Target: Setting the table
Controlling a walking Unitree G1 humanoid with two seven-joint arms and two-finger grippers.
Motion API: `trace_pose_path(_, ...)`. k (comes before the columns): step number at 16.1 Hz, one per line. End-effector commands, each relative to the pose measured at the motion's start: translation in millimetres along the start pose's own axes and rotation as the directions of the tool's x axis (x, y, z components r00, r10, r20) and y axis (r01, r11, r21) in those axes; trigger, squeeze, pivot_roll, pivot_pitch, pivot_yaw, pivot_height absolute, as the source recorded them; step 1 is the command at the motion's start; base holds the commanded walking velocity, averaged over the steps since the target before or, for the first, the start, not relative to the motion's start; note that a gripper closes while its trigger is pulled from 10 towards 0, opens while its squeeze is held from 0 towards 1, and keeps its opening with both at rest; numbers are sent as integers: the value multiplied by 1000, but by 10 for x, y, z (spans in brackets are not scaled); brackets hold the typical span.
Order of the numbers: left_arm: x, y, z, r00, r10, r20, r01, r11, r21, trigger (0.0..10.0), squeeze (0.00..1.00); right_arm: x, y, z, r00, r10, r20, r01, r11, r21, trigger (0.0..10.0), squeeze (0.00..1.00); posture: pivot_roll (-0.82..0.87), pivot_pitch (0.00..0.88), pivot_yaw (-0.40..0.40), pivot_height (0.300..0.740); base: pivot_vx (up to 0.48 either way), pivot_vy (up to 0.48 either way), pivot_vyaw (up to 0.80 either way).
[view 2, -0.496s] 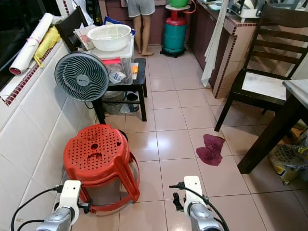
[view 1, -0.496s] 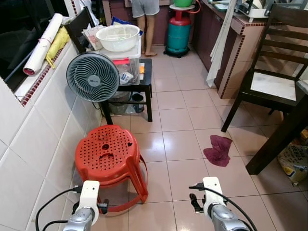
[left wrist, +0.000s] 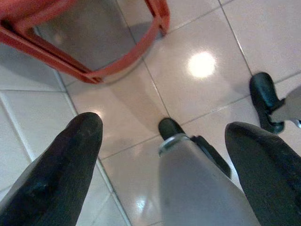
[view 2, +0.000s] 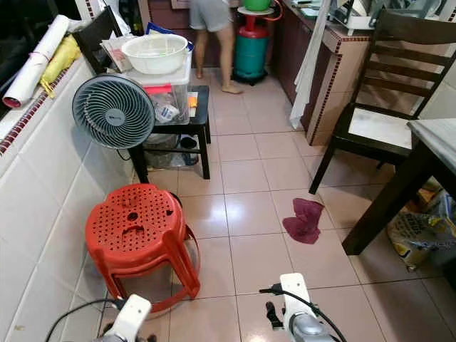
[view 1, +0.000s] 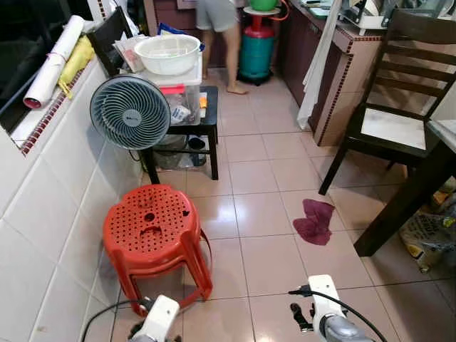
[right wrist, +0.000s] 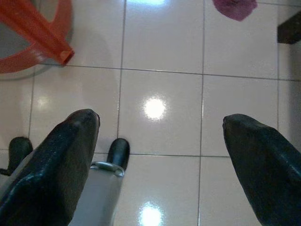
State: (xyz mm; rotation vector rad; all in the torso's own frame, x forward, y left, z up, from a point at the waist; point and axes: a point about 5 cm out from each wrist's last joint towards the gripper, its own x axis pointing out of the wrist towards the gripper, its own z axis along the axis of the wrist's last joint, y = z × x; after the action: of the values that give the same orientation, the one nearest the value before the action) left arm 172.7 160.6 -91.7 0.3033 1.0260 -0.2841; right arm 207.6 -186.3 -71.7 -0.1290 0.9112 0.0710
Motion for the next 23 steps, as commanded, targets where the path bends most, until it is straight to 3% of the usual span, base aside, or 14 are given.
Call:
trace_pose_path(1,7,-39,23,1000,8,8,-8,1000,-27,10000,0,5,28,11,1000,20,-4,-20,1000,-8,10000,0,-152,0,-4,740,0,0,0)
trace_pose_path(3,10,76,170,992,102,74,-97,993,-69,10000,0,19,64,84,999,38,13,-38,999,3,10000,0,-156,0,1,740,0,0,0)
trace_pose_path(4,-29,380,257,979,173,109,-158,978,-134,10000,0,36,108,200,997,49,53,-52,998,48,10000,0,-160,0,16,740,0,0,0)
trace_pose_path(5,-47,481,297,973,194,122,-174,972,-157,10000,0,43,130,261,996,53,74,-58,996,70,10000,0,-162,0,20,740,0,0,0)
trace_pose_path(6,-66,601,432,964,214,158,-184,965,-184,10000,0,60,217,471,987,74,144,-90,990,105,10000,0,-170,0,33,740,0,0,0)
trace_pose_path(9,-87,697,676,945,245,217,-197,955,-223,10000,0,65,316,713,971,96,219,-124,985,118,10000,0,-178,0,46,740,0,0,0)
trace_pose_path(10,-105,744,877,926,278,255,-182,922,-342,10000,0,61,333,863,961,88,261,-128,982,141,10000,0,-182,0,53,740,0,0,0)
trace_pose_path(12,-117,754,1023,917,283,282,-145,893,-426,10000,0,57,318,942,956,75,283,-122,981,152,10000,0,-182,0,53,740,0,0,0)
trace_pose_path(14,-87,600,1096,923,227,312,-87,910,-405,10000,0,53,257,984,954,40,296,-98,978,184,10000,0,-181,0,50,740,0,0,0)
trace_pose_path(15,-76,552,1065,921,236,310,-119,928,-352,10000,0,55,242,957,957,29,290,-95,972,215,10000,0,-178,0,45,740,0,0,0)
trace_pose_path(18,-48,456,964,936,181,303,-79,944,-321,10000,0,58,219,892,962,9,273,-72,972,223,10000,0,-170,0,36,740,0,0,0)
trace_pose_path(20,-73,448,1057,920,111,376,-37,979,-198,10000,0,19,256,1166,921,84,381,-150,978,147,10000,0,-171,0,37,740,0,0,0)
trace_pose_path(22,-150,596,1287,882,101,459,-1,977,-214,10000,0,-37,140,1483,888,92,450,-156,982,109,10000,0,-175,0,38,740,0,0,0)
trace_pose_path(23,-206,696,1407,860,98,500,-5,983,-184,10000,0,-75,60,1629,871,93,482,-162,981,103,10000,0,-173,0,39,740,0,0,0)
